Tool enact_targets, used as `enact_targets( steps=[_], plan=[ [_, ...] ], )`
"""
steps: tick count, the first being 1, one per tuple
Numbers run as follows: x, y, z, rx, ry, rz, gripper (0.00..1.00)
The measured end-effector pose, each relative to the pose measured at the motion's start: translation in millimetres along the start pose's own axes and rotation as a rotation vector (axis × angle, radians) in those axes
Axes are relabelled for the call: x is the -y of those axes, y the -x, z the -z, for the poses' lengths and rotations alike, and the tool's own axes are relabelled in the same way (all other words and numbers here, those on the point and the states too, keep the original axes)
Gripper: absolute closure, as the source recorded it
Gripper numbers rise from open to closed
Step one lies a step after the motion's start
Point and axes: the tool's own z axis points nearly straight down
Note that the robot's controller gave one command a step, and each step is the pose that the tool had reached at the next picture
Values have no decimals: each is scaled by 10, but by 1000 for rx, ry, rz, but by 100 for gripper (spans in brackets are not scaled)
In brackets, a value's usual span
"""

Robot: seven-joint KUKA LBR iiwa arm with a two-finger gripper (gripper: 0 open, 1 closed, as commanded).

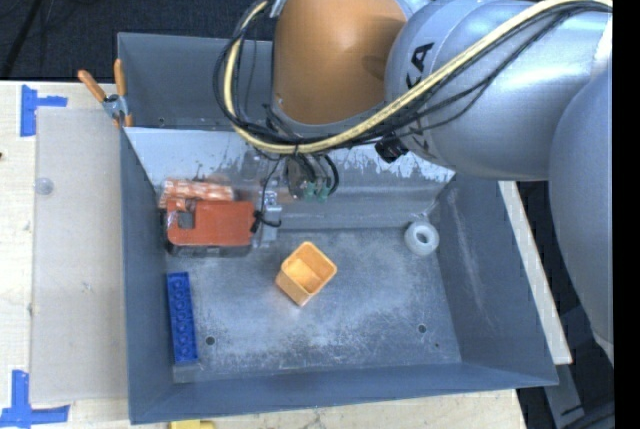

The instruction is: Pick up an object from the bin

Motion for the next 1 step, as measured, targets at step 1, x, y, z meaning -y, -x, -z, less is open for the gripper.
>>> enact_targets(
  steps=[1],
  plan=[
    [155, -4, -168, 6, 3, 84, 0]
  ],
)
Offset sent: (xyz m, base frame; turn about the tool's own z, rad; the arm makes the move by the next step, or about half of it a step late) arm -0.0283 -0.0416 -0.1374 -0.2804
